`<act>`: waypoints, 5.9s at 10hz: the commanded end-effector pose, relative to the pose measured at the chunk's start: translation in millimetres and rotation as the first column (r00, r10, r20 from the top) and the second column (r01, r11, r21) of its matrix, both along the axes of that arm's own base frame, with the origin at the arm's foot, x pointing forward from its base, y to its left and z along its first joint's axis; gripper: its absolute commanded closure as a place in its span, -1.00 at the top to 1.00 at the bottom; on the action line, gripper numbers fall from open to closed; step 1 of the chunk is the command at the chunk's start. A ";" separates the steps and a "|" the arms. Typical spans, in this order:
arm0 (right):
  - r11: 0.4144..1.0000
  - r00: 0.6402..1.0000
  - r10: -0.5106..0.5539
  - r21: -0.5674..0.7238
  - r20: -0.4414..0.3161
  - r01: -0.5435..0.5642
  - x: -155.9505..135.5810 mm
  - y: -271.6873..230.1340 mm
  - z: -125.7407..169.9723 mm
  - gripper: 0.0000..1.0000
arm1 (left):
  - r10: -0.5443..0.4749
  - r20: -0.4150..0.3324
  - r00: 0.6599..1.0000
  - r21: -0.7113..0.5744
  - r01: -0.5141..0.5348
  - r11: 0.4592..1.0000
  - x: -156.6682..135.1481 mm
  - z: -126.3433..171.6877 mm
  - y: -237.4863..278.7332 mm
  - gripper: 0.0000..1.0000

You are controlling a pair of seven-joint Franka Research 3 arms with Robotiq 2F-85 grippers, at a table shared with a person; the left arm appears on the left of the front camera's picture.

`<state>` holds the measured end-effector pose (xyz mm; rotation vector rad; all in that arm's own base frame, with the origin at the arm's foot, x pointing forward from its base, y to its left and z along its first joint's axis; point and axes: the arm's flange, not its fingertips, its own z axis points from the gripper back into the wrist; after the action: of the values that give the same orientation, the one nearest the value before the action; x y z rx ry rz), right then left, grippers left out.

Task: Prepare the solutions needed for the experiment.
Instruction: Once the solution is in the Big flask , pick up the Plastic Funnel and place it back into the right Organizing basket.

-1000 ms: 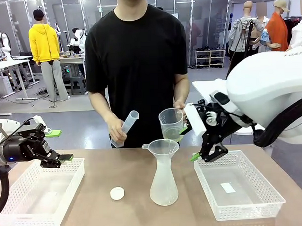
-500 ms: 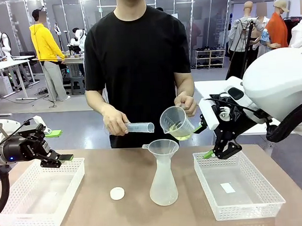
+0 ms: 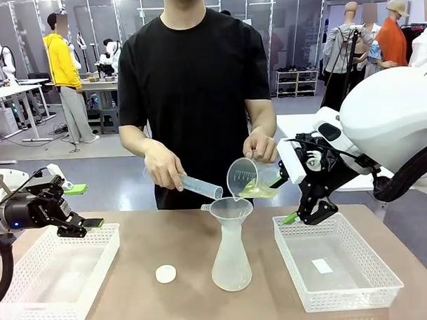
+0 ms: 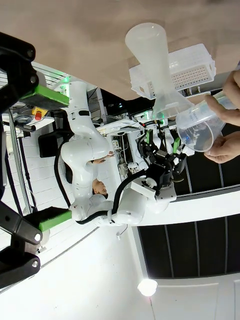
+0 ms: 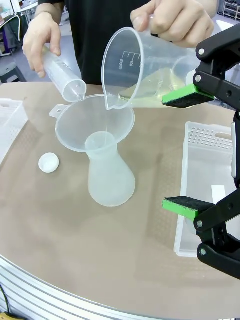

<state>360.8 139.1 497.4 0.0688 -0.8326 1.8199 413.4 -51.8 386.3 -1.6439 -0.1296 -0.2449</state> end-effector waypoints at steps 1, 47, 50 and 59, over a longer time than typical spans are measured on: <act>1.000 1.000 -0.004 0.003 0.007 0.004 0.3 -0.8 -1.6 0.78 | 0.000 0.004 1.000 -0.016 0.000 1.000 0.4 3.0 -0.4 1.00; 0.624 0.072 -0.161 -0.045 -0.984 0.781 62.1 -102.1 -5.6 0.78 | 0.000 0.004 1.000 -0.016 0.000 1.000 0.4 3.0 -0.4 1.00; 0.621 0.112 -0.389 -0.171 -0.915 0.765 92.6 -66.5 26.2 0.78 | 0.000 0.004 1.000 -0.016 0.000 1.000 0.4 3.0 -0.4 1.00; 0.636 0.208 -0.593 -0.293 -0.778 0.714 123.5 -7.3 38.1 0.78 | 0.000 0.004 1.000 -0.016 0.000 1.000 0.4 3.0 -0.4 1.00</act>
<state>488.5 136.3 534.4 0.5268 -0.1617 0.6733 413.3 -52.0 386.2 -1.6440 -0.1289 -0.2451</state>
